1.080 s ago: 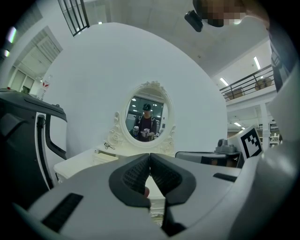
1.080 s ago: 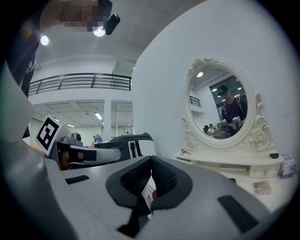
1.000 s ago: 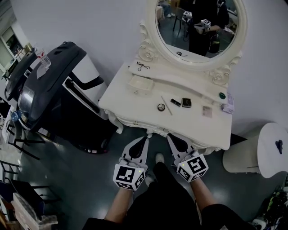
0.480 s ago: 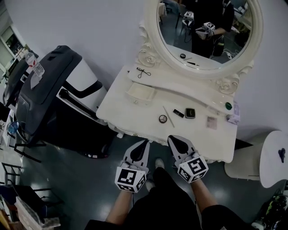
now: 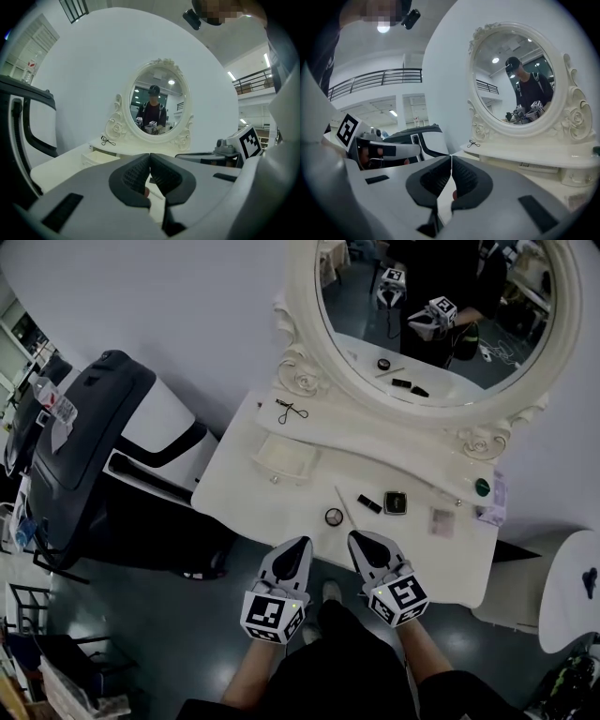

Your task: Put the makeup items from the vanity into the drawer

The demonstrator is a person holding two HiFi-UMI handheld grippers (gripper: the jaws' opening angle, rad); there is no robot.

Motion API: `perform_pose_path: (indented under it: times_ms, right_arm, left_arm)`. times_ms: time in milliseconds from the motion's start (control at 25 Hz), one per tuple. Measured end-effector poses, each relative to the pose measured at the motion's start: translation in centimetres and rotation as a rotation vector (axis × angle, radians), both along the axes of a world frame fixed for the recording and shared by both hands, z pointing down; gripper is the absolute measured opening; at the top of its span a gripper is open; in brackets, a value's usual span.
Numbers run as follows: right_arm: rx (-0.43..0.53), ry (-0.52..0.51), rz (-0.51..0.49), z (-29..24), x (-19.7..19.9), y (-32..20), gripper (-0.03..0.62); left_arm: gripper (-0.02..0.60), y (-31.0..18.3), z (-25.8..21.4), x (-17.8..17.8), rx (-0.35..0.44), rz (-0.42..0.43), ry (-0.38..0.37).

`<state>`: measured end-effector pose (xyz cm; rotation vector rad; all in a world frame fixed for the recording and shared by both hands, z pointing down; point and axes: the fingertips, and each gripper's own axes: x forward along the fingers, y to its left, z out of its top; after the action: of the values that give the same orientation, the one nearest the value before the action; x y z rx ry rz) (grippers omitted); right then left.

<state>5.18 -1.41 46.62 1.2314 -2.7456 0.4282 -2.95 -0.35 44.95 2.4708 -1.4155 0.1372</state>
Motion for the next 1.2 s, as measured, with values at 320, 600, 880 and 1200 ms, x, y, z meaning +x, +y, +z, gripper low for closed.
perform_pose_path:
  times_ms: [320,600,880,1200]
  right_arm:
    - [-0.036,0.005,-0.026,1.4,0.1,-2.7,0.02]
    - [-0.078,0.044,-0.011,4.0,-0.5,-4.2,0.021]
    - [-0.163,0.142,0.018,8.8,-1.4,-6.3,0.055]
    - [-0.263,0.32,-0.037,15.2,-3.0,-8.2,0.194]
  left_arm:
    - [0.015,-2.9,1.6,0.1,-0.028,-0.024,-0.024]
    - [0.015,-4.9,4.0,-0.4,-0.045,0.006,-0.038]
    - [0.015,-7.0,7.2,-1.2,-0.082,0.047,-0.033]
    - [0.015,-7.9,10.7,-2.4,-0.127,0.045,-0.018]
